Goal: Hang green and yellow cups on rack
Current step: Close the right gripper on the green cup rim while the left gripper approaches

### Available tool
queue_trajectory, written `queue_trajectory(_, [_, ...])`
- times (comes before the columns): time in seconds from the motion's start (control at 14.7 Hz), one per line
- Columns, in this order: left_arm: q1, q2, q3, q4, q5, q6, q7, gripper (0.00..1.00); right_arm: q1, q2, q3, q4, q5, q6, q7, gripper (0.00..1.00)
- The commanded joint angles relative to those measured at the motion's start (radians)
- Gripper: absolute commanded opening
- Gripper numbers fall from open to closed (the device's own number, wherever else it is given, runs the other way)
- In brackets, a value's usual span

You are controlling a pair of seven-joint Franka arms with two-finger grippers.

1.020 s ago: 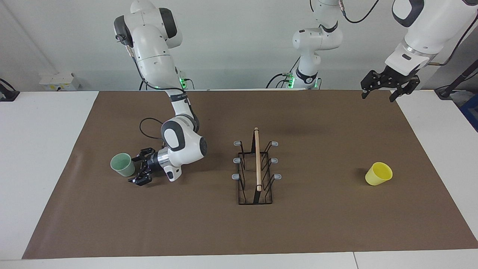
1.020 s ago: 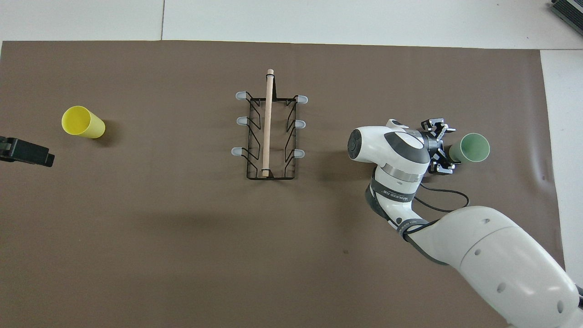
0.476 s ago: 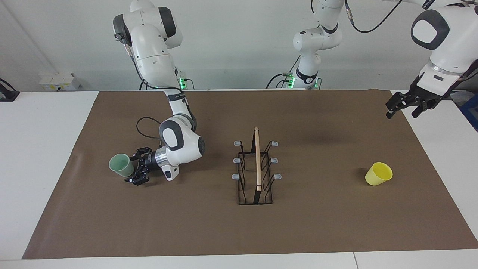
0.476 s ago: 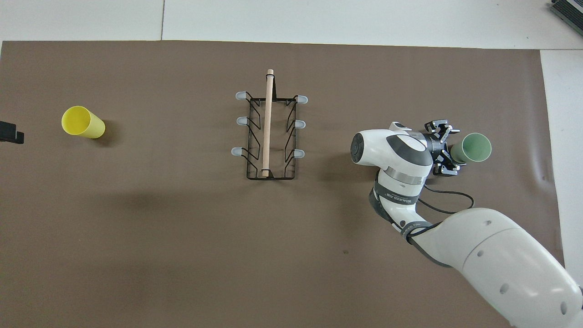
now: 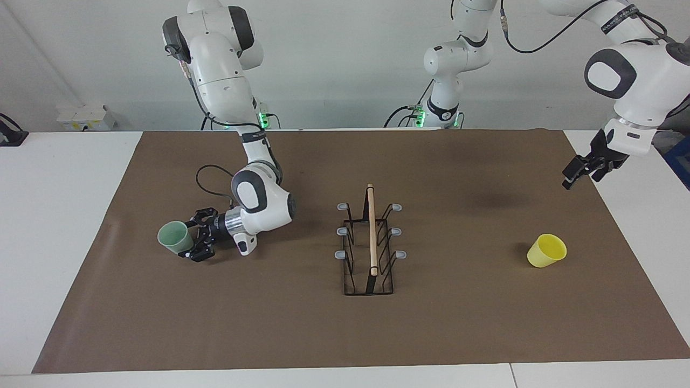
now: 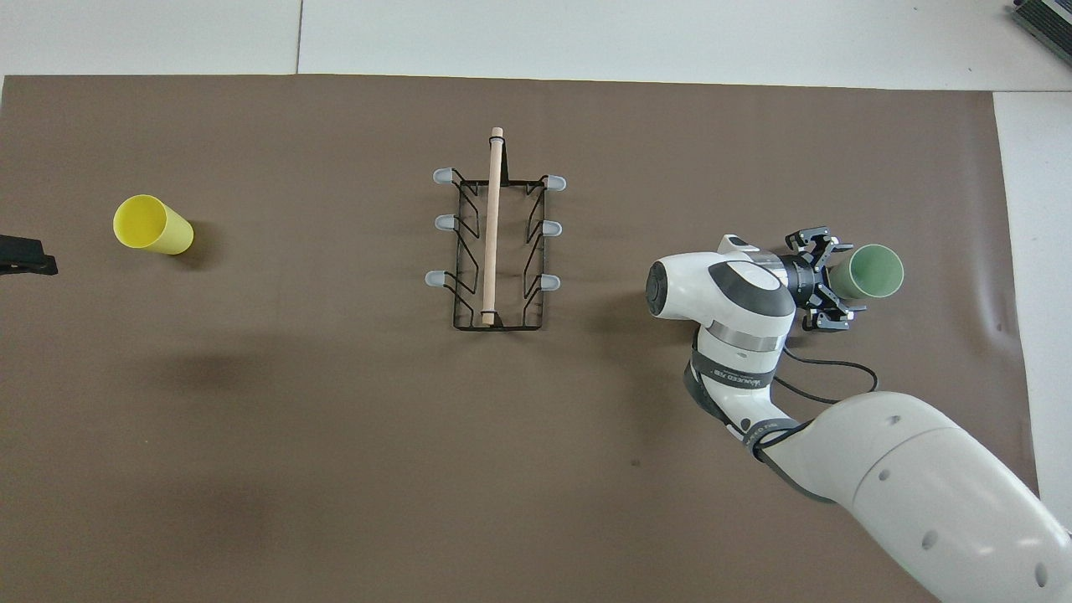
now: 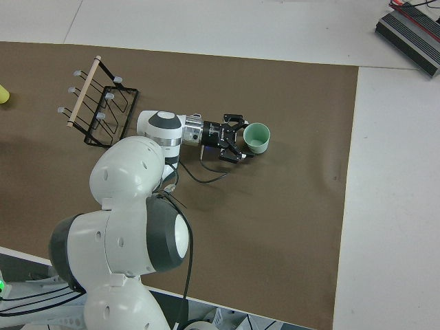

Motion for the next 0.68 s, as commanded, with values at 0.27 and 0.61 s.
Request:
queue_trajectory(0.27, [0.054,0.284,0.003,0.329,-0.202,-0.134,-0.309,1.0,-0.046,-0.033,0.008,-0.074,-0.081,0.022,0.082,1.0])
queue_trajectory(0.61, [0.105,0.567,0.012,0.642,-0.276,-0.224,-0.538,1.0,-0.03,-0.035,0.008,-0.075,-0.081,0.022,0.127,0.0])
